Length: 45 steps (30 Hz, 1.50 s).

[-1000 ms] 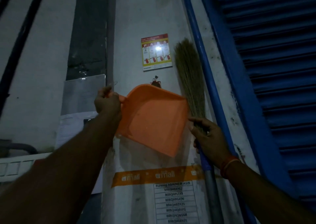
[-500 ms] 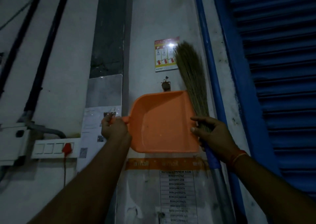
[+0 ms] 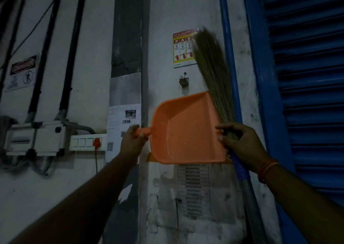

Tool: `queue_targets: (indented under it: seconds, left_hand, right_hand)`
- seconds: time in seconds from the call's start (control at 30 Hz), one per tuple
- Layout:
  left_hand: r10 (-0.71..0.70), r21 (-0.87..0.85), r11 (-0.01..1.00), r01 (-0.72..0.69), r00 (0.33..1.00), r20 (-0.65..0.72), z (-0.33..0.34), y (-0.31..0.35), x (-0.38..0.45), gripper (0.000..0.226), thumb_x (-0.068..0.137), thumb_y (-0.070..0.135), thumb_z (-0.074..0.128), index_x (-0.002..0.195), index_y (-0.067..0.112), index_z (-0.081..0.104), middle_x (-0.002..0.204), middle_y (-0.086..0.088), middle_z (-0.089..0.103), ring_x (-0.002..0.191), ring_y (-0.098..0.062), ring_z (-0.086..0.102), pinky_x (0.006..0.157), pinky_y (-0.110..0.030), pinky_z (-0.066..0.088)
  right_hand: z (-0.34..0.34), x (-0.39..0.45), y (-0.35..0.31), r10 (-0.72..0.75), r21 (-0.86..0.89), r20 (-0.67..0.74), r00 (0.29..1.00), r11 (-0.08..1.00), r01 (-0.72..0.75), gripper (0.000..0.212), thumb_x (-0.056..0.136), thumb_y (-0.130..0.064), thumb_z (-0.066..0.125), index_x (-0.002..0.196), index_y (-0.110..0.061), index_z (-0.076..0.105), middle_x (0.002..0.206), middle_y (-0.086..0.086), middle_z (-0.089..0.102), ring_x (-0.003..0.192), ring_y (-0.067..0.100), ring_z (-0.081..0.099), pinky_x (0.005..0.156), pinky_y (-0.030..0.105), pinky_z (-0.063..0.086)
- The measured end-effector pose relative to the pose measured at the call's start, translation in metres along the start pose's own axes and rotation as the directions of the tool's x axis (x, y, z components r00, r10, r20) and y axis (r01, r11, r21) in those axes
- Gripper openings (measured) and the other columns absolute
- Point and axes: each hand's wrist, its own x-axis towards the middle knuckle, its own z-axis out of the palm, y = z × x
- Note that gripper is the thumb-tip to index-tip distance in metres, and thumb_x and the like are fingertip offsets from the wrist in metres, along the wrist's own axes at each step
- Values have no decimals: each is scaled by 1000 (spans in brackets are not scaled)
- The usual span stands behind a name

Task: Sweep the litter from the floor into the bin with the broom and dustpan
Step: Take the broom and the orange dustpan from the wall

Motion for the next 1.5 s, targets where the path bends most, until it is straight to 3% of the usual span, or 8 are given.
queue_targets:
  seconds: [0.13, 0.4, 0.53, 0.63, 0.77, 0.97, 1.23, 1.5]
  left_hand:
    - [202, 563, 781, -270, 963, 181, -19, 13, 2, 41, 96, 21, 62, 134, 24, 49, 117, -2, 61, 92, -12, 65, 79, -34, 55]
    - [427, 904, 100, -415, 839, 338, -37, 33, 31, 31, 80, 58, 72, 101, 36, 74, 95, 3, 58, 94, -17, 52, 81, -35, 43]
    - [351, 786, 246, -567, 808, 473, -48, 34, 40, 33, 78, 64, 66, 98, 38, 66, 104, 10, 57, 99, -11, 50, 85, -38, 47]
    - [223, 649, 473, -596, 793, 567, -52, 44, 32, 26, 87, 45, 70, 105, 29, 62, 103, 11, 61, 92, -5, 59, 80, -30, 52]
    - [112, 600, 520, -608, 745, 657, -52, 50, 17, 27, 93, 31, 69, 117, 25, 56, 97, 15, 66, 84, 2, 65, 69, -16, 50]
    - [-3, 460, 726, -511, 667, 745, -57, 59, 4, 22, 95, 17, 66, 113, 25, 57, 106, 8, 71, 97, -9, 69, 77, -23, 55]
    - [-163, 441, 794, -420, 551, 818, -69, 74, -10, 25, 95, 3, 62, 119, 7, 70, 118, -3, 72, 110, -17, 67, 94, -33, 55]
    - [-117, 358, 897, -258, 643, 757, -93, 71, -35, 25, 94, 0, 63, 117, 3, 71, 109, -13, 73, 105, -35, 67, 96, -46, 55]
  right_hand:
    - [-8, 2, -1, -11, -8, -20, 1000, 1000, 11, 25, 84, 2, 71, 101, -16, 74, 112, -2, 67, 77, 19, 67, 58, 44, 61]
    - [-15, 11, 14, -27, -93, 7, 1000, 995, 27, 24, 84, 0, 71, 98, -19, 75, 110, 0, 68, 83, 6, 69, 64, 41, 63]
    - [-25, 15, 28, -9, -102, -4, 1000, 995, 9, 25, 84, -1, 72, 99, -21, 75, 109, 1, 69, 78, 14, 68, 64, 49, 62]
    - [-31, 17, 36, 4, -104, 21, 1000, 995, -2, 25, 83, 1, 72, 100, -18, 75, 108, 6, 69, 77, 11, 69, 58, 33, 60]
    - [-34, 20, 43, -1, -139, 69, 998, 990, 11, 24, 83, 2, 71, 101, -14, 74, 106, 1, 68, 80, -5, 66, 62, 13, 54]
    - [-38, 26, 49, -30, -207, 132, 991, 977, 58, 28, 83, 4, 71, 103, -15, 74, 111, -5, 69, 93, -11, 63, 75, 3, 48]
    - [-34, 29, 45, -45, -260, 195, 980, 961, 96, 28, 84, 0, 72, 105, -18, 75, 109, -8, 70, 94, -9, 62, 77, 3, 47]
    - [-18, 26, 44, -4, -201, 194, 981, 979, 44, 28, 83, -4, 74, 103, -24, 76, 109, -4, 70, 96, 3, 65, 73, 12, 55]
